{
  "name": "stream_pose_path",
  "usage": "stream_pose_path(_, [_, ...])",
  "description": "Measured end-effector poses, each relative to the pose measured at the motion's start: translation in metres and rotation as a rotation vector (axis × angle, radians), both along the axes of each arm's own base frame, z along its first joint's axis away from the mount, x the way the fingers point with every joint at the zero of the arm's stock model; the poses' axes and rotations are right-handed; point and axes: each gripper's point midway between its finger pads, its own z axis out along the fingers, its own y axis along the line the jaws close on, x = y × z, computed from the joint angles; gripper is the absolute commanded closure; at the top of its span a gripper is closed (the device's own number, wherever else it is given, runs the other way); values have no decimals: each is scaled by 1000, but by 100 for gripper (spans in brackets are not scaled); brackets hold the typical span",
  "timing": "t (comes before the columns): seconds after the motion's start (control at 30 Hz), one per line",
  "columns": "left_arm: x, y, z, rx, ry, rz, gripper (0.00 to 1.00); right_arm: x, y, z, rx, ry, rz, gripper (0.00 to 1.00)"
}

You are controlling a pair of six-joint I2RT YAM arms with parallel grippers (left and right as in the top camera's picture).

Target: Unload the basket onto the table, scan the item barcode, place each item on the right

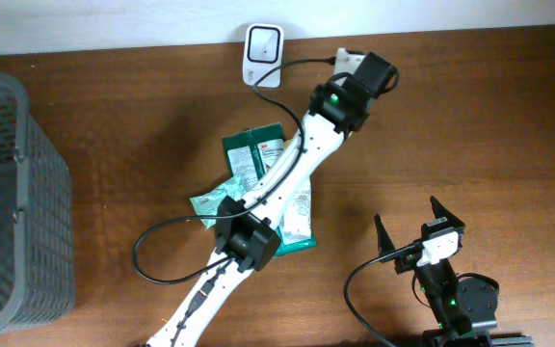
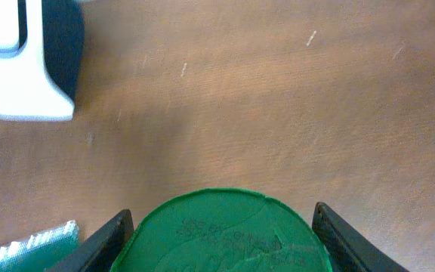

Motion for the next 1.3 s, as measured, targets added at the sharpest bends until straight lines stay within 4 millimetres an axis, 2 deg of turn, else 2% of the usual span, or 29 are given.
stream_pose_path(0.1, [19,-21,14,-43,-131,-17,52,0,0,0,0,0,0,2])
stream_pose_path(0.13, [24,-25,11,-49,-156,-19,53,0,0,0,0,0,0,2])
stream_pose_path(0.2, [36,-31,1,-68,-197,-18,55,0,0,0,0,0,0,2])
stream_pose_path(0.33, [56,-37,-42,-78,-241,-6,56,0,0,0,0,0,0,1])
stream_pose_path(0.57, [73,-43,-34,-149,-330,9,45,0,0,0,0,0,0,2])
stream_pose_path(0.67, [73,-43,-37,-137,-330,1,46,0,0,0,0,0,0,2])
stream_pose_path(0.73, [72,-42,-40,-102,-325,-20,32,0,0,0,0,0,0,2])
stream_pose_path(0.8, [70,-40,-42,-64,-314,-37,13,0,0,0,0,0,0,2])
stream_pose_path(0.9, [63,-34,-55,27,-269,-77,2,0,0,0,0,0,0,2])
stream_pose_path(1.0, [62,-34,-56,64,-271,-107,1,0,0,0,0,0,0,2])
stream_pose_path(1.13, [52,-28,-65,135,-214,-141,0,0,0,0,0,0,0,2])
stream_pose_path(1.2, [45,-24,-61,163,-184,-152,0,0,0,0,0,0,0,2])
stream_pose_path(1.3, [38,-22,-45,165,-168,-172,0,0,0,0,1,0,0,2])
